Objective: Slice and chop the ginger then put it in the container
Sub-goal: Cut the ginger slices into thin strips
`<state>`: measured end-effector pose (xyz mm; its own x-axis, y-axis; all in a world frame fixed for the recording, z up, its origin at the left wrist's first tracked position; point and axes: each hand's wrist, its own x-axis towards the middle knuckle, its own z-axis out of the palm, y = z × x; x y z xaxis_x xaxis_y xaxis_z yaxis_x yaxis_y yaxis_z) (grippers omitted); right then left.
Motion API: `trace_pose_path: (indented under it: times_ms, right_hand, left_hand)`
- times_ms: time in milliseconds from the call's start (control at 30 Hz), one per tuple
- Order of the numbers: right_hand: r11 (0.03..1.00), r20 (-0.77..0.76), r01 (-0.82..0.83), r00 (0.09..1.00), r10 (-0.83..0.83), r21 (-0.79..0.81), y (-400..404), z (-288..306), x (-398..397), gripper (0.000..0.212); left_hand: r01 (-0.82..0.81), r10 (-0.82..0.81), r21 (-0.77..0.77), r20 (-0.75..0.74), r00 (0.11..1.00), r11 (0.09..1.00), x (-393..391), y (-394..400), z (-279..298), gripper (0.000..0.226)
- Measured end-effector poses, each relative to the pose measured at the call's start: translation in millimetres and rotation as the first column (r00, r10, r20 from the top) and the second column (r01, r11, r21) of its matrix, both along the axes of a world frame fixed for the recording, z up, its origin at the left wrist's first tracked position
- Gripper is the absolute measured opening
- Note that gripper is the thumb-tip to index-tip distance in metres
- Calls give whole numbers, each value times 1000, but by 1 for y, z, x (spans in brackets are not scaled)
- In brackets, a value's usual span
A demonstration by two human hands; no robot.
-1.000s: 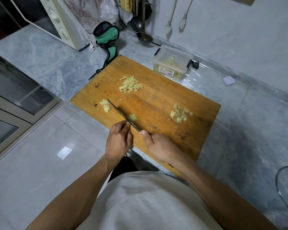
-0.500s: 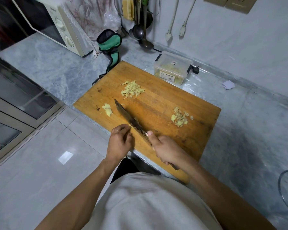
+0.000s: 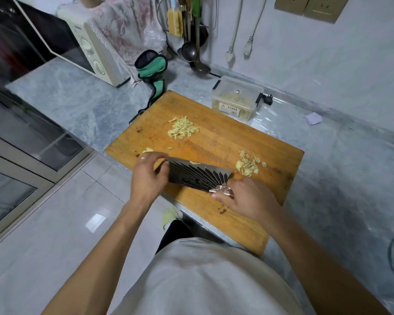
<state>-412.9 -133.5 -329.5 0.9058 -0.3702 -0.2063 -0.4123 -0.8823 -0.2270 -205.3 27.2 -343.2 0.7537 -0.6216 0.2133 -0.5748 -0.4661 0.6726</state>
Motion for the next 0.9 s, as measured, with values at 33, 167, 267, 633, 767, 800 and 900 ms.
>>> trace_pose_path:
  times_ms: [33,167,267,633,767,800,900]
  right_hand:
    - [999,-12,-35,999,35,-42,1,0,-1,56]
    - [986,48,-110,992,116,-122,6,-6,-7,56]
    - [980,99,-144,982,158,-139,7,-9,-12,56]
    - [964,116,232,962,-247,130,-8,-15,-21,59]
    - [889,151,363,898,-414,281,-21,-16,-15,62]
    - [876,157,372,888,-432,307,-23,-15,-14,61]
    - [854,164,379,874,-457,357,-24,-13,-12,60]
  left_hand:
    - [117,-118,110,1,993,987,6,-6,0,28]
    - [426,-301,325,-369,879,844,22,-34,4,39]
    - [463,-253,313,-529,810,829,27,-46,3,12]
    - [-132,117,-95,-146,982,987,16,-26,2,19]
    - [138,-118,153,-130,984,979,14,-17,-23,11]
    - [200,-173,225,-135,976,954,14,-20,-28,10]
    - [231,-129,223,-395,909,947,10,-37,-33,25]
